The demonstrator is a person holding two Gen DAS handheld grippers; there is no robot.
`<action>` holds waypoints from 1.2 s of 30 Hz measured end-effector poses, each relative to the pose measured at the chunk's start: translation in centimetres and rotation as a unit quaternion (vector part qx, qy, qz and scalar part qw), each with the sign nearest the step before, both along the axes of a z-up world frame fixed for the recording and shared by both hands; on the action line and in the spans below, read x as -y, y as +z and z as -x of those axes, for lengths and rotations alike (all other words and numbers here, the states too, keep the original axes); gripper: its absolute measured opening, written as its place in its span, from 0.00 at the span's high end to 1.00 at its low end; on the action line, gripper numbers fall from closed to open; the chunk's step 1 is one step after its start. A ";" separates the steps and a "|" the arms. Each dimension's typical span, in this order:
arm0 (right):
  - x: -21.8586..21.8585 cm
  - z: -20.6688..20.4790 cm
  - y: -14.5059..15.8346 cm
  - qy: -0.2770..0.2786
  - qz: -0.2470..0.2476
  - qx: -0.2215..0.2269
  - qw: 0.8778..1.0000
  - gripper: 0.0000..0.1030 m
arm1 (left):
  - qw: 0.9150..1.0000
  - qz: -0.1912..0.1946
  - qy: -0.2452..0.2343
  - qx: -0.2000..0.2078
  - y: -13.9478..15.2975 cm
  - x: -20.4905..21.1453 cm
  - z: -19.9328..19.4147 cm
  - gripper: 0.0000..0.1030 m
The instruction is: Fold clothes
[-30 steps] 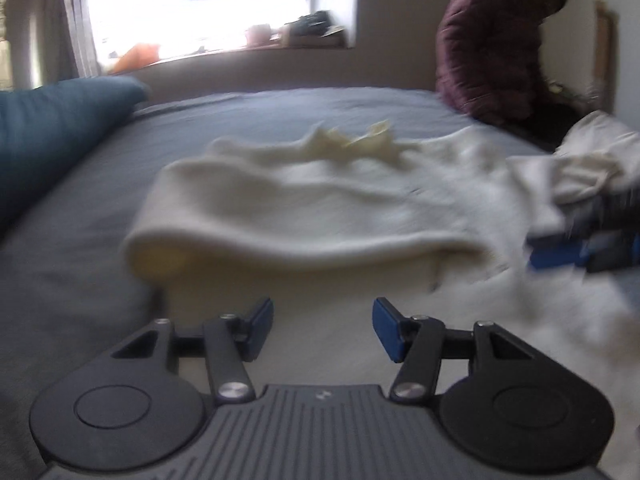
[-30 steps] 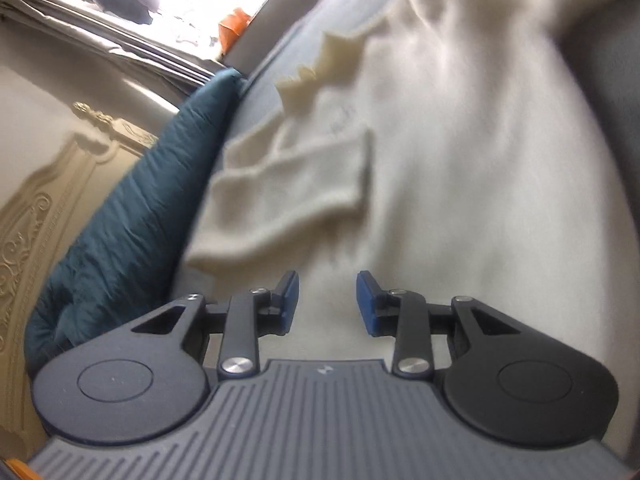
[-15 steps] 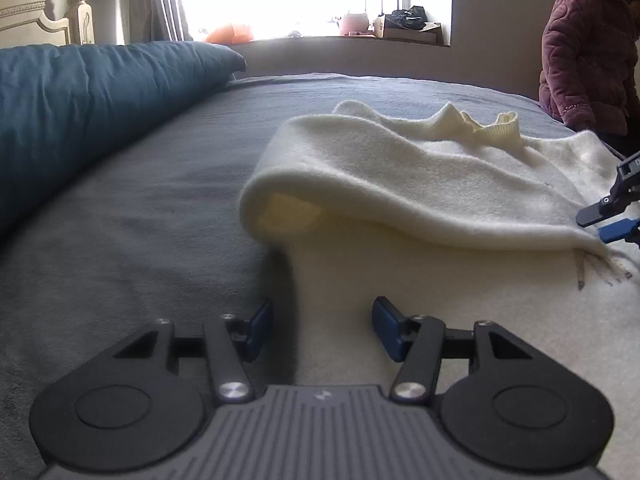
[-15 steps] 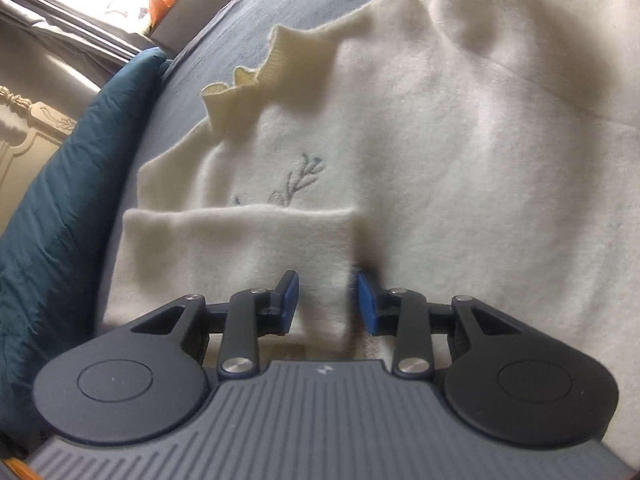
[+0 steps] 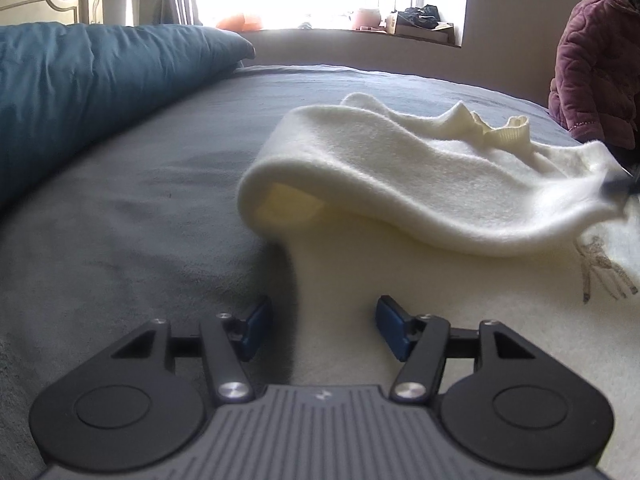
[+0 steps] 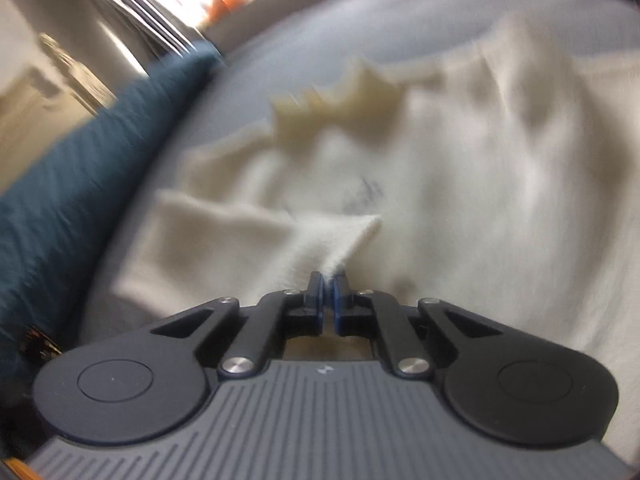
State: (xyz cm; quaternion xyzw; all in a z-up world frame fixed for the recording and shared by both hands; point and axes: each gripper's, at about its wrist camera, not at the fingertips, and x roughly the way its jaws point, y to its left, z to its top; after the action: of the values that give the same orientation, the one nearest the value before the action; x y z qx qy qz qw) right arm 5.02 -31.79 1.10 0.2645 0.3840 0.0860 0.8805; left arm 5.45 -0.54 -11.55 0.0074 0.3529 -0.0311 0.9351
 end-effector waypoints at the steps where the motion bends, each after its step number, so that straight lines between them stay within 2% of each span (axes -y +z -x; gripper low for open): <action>1: 0.3 0.5 1.5 -0.001 -0.002 0.023 1.000 0.97 | 1.000 0.002 0.000 0.000 0.1 0.0 0.0 0.41; 5: 2.1 3.5 6.7 -0.019 0.008 0.102 0.995 0.97 | 1.000 0.019 0.003 -0.002 0.2 -0.6 0.0 0.40; 8: 4.8 6.3 8.1 -0.057 0.025 0.120 0.991 0.97 | 1.000 0.019 0.006 0.006 0.2 -0.8 -0.3 0.40; 11: 7.2 8.2 5.6 -0.103 0.029 0.068 0.992 0.97 | 1.000 0.010 0.002 0.011 0.0 -0.7 -0.9 0.40; 15: 8.0 8.0 2.3 -0.131 0.032 0.018 0.991 0.97 | 1.000 -0.010 -0.004 0.022 0.1 -0.7 -2.4 0.40; 19: 7.3 6.6 3.9 -0.120 0.034 0.037 0.991 0.97 | 0.999 -0.023 -0.002 0.032 0.5 -0.8 -4.1 0.40; 22: 6.3 6.8 7.2 -0.108 0.038 0.076 0.990 0.97 | 0.999 -0.009 0.021 0.042 0.9 -1.2 -4.2 0.41; 23: 6.2 7.2 8.2 -0.107 0.041 0.086 0.990 0.97 | 0.998 -0.006 0.033 0.048 1.0 -1.4 -4.1 0.46; 25: 6.4 8.2 9.0 -0.108 0.035 0.095 0.989 0.98 | 0.997 0.010 0.055 0.049 0.8 -1.9 -3.8 0.45; 28: 6.6 9.4 7.1 -0.113 0.026 0.062 0.991 0.98 | 0.995 0.025 0.083 0.045 0.3 -2.4 -3.5 0.45; 31: 6.5 9.9 1.9 -0.115 0.036 -0.020 0.992 0.98 | 0.995 0.020 0.090 0.043 -0.3 -2.1 -3.4 0.45; 36: 6.9 10.5 1.9 -0.130 0.027 -0.018 0.991 0.98 | 0.993 -0.024 0.074 0.091 0.5 -1.0 -1.5 0.46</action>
State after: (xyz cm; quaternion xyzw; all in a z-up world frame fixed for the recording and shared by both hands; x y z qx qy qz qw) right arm -5.49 -38.67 3.00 0.2899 0.3643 -0.0440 0.8839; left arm 6.92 0.49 -11.01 0.0062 0.2661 0.0475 0.9627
